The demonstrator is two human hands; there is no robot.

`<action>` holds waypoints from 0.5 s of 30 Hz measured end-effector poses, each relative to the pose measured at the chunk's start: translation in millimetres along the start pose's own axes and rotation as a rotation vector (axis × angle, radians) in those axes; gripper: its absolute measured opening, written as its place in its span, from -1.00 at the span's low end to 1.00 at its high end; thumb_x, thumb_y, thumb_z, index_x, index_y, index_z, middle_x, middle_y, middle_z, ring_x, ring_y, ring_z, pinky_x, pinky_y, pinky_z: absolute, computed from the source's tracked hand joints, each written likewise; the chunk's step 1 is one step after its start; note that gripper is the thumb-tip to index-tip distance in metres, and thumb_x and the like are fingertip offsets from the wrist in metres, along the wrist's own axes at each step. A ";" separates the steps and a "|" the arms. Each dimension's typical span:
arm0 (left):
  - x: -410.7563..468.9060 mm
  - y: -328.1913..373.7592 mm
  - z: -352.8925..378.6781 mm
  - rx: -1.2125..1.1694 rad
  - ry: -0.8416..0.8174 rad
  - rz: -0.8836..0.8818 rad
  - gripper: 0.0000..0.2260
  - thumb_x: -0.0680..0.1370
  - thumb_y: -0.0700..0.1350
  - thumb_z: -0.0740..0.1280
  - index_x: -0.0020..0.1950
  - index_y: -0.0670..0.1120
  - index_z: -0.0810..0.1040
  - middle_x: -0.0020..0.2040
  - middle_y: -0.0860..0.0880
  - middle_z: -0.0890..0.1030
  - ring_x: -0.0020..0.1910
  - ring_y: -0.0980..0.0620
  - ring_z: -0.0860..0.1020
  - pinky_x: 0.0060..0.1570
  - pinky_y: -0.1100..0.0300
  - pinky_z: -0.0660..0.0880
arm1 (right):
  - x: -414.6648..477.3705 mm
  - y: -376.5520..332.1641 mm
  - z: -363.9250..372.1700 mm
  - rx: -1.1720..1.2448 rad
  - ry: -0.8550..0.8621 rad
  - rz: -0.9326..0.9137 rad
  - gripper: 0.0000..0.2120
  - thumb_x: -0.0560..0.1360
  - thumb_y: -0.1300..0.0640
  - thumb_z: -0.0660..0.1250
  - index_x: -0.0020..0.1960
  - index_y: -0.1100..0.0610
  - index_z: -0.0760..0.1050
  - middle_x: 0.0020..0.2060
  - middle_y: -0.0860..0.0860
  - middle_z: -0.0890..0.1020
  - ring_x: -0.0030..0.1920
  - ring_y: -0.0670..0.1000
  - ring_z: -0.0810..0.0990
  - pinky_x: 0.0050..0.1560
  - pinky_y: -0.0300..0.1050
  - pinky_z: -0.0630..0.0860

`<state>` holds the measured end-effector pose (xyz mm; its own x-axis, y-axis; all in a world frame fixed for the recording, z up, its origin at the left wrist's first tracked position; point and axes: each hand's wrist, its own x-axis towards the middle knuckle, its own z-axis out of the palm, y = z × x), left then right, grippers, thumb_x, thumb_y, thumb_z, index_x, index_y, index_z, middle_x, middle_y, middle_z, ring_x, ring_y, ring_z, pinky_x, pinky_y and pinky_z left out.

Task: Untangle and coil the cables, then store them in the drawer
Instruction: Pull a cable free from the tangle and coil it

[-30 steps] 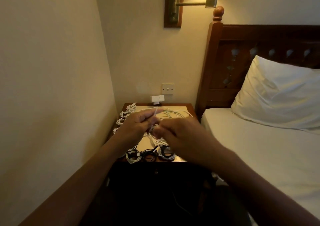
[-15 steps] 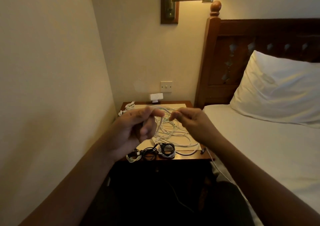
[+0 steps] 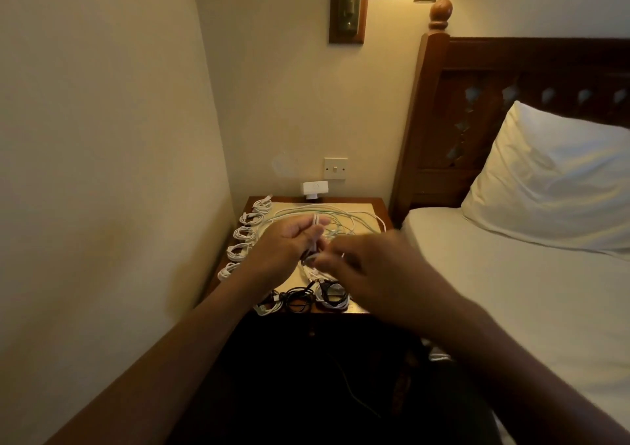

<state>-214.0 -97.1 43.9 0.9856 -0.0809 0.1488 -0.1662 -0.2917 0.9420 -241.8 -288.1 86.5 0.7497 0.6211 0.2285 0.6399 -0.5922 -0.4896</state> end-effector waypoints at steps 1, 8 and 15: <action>-3.7 -1.7 -1.7 -0.026 -0.085 -0.038 -0.72 0.73 -0.03 0.14 0.23 -0.10 0.61 -0.13 -0.19 0.69 -0.29 -0.09 0.59 -0.23 0.17 0.51 | 5.1 6.5 -10.4 0.004 0.085 -0.003 -0.80 0.66 -0.04 0.29 0.01 0.00 0.64 -0.38 -0.17 0.54 -0.35 -0.25 0.53 -0.34 -0.36 0.30; -27.2 15.9 -5.9 -0.324 -0.224 -0.028 -0.52 0.68 0.10 0.11 0.11 -0.24 0.65 -0.44 -0.03 0.39 -0.46 0.06 0.29 -0.36 0.14 0.24 | 30.2 65.6 -9.4 0.094 0.283 0.091 -0.84 0.63 -0.07 0.33 0.03 -0.11 0.69 -0.24 -0.19 0.67 -0.28 -0.16 0.59 -0.26 -0.15 0.49; 1.3 31.5 -19.9 -0.746 0.013 0.110 -0.65 0.73 -0.09 0.08 0.32 -0.29 0.49 -0.25 -0.06 0.57 -0.28 0.03 0.49 -0.19 0.21 0.46 | 14.5 39.8 53.7 0.126 0.066 0.049 -0.75 0.72 -0.05 0.15 0.19 -0.06 0.60 -0.09 -0.07 0.69 -0.19 -0.09 0.61 -0.13 -0.07 0.59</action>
<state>-217.2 -87.4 79.8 0.9658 -0.0595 0.2525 -0.2015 0.4405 0.8749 -214.6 -275.1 25.1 0.7914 0.5559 0.2543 0.5793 -0.5492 -0.6023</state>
